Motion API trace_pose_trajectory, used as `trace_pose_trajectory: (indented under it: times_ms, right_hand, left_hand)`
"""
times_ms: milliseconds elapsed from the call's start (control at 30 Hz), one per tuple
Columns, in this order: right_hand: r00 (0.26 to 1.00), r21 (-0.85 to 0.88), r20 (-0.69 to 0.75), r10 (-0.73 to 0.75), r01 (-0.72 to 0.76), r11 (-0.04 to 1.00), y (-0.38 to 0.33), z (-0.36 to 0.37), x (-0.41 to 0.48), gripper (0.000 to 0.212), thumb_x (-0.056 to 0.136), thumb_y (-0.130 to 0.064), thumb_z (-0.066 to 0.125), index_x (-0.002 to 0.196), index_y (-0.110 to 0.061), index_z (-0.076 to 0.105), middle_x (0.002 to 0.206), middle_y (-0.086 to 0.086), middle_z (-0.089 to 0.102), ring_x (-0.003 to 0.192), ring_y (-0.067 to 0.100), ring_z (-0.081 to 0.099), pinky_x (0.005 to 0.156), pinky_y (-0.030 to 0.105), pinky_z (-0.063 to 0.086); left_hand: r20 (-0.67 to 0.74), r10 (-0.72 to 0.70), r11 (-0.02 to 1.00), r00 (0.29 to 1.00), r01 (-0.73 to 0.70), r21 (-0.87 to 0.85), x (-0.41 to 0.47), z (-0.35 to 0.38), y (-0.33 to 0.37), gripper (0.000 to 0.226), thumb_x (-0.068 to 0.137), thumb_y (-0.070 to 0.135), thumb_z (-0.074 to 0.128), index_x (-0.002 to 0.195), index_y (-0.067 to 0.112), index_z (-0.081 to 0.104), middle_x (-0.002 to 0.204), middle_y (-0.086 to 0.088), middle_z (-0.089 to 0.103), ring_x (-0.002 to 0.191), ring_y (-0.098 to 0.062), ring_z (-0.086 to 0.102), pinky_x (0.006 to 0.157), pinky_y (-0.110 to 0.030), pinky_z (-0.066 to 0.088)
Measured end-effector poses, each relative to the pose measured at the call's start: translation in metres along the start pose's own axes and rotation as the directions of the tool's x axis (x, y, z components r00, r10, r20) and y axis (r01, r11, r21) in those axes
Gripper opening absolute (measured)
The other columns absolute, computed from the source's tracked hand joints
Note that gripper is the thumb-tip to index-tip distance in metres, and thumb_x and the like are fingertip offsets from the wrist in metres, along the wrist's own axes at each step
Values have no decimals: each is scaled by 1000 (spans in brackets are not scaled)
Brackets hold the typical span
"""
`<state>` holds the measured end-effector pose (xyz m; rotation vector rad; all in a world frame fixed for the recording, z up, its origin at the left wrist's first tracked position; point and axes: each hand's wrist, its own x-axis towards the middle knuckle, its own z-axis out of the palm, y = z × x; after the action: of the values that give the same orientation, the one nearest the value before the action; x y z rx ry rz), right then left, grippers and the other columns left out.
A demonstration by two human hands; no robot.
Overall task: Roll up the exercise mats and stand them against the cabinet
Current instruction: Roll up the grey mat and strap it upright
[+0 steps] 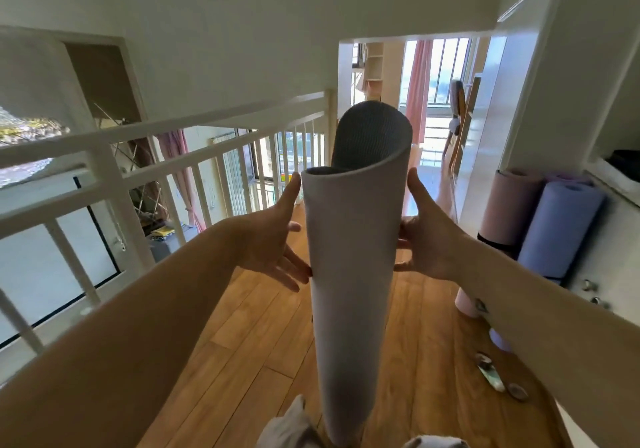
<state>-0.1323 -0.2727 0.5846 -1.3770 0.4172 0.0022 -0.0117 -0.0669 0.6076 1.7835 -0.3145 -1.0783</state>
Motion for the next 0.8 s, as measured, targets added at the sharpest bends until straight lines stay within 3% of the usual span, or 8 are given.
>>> trace_pose_trajectory:
  times_ms: [100,233,333,433,533,700,800]
  right_hand:
    - [997,42,-63,-45,48,998,-3,6,-1,105,55,-85,40,139,-21,41,140,3,50,125,33,49,107,60,33]
    - [1000,-25,7,19,-19,1000,-16,3,-11,109,56,-89,29,138,-19,44,140,6,50,132,36,41,108,68,20]
    - [993,-120,77,87,-77,990,-33,0,-20,113,58,-91,22,139,-15,44,141,7,51,132,34,41,109,68,16]
    - [980,-189,147,131,-102,977,-49,5,-28,120,50,-91,31,146,-19,34,143,12,48,129,40,45,108,69,19]
    - [983,-252,155,100,-58,966,-56,13,-35,111,56,-84,43,150,-29,24,147,13,41,128,46,44,102,71,28]
    - [993,-231,96,71,-47,972,-55,17,-35,102,62,-66,59,149,-25,24,144,10,41,128,45,43,96,72,35]
    - [993,-259,92,72,-46,965,-54,16,-33,107,56,-66,65,147,-26,27,144,10,41,128,44,42,95,71,36]
  left_hand:
    - [42,-20,1000,999,20,15,-6,0,2,121,50,91,20,149,22,26,139,-26,46,118,-47,53,91,-54,46]
    - [47,-51,999,998,51,-1,-9,-5,3,118,58,92,16,147,15,29,139,-27,46,119,-49,51,95,-55,44]
    - [41,-50,999,998,49,9,-14,-10,5,110,69,88,24,143,7,34,137,-25,48,111,-48,57,89,-52,50]
    - [128,-30,998,991,22,63,-19,-8,11,93,72,75,47,139,12,40,131,-23,53,105,-48,61,85,-50,54]
    - [261,-30,992,965,-3,125,-23,-2,14,87,66,63,61,139,21,39,133,-25,52,109,-51,58,92,-56,48]
    - [242,-36,998,970,21,67,-23,4,16,94,61,79,49,137,25,40,132,-25,53,112,-52,56,99,-61,41]
    - [176,-80,986,981,51,160,-21,6,23,101,57,77,47,141,21,36,130,-25,55,108,-49,59,95,-60,44]
